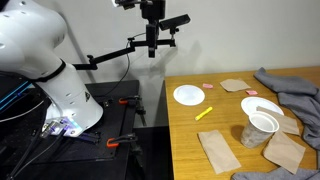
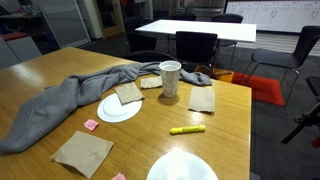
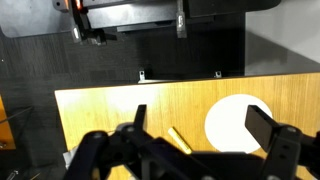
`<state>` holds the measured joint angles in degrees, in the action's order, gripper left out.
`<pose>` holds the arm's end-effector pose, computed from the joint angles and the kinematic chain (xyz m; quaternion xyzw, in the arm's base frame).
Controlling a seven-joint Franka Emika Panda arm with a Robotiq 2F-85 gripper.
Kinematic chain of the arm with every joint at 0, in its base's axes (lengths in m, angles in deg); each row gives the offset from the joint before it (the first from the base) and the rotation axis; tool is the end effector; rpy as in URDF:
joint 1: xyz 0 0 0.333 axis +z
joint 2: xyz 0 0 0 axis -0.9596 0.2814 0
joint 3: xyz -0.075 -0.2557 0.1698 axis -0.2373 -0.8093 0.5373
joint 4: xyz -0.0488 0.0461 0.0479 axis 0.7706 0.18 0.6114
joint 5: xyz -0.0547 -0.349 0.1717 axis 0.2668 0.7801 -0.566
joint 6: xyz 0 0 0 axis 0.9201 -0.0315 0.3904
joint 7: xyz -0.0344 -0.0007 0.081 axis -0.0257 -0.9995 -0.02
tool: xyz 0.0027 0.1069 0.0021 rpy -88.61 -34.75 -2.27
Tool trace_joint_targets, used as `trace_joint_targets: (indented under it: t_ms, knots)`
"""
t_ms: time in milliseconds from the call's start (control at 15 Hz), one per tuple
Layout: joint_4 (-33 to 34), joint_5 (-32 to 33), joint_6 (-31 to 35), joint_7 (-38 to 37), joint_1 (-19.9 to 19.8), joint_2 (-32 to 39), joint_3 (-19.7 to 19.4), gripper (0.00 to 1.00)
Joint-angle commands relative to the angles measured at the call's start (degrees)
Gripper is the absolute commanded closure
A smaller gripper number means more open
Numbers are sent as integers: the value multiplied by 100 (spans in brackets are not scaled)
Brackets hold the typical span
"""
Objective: Put the marker into the cup.
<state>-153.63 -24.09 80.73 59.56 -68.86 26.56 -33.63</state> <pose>0.3307 0.1025 0.3705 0.9971 -0.0489 -0.0440 0.0392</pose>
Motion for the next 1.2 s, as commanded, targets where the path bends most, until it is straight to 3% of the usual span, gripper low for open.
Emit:
trace_joint_targets:
  t_ms: [0, 267, 667, 1133]
  knots:
    - [298, 378, 557, 984, -101, 919, -425, 0]
    - [579, 882, 1350, 1774, -139, 1838, -681, 0]
    - [1068, 1687, 2454, 2094, -222, 3058, -842, 0]
    - [1503, 1609, 3630, 2872, -271, 4229, -984, 0]
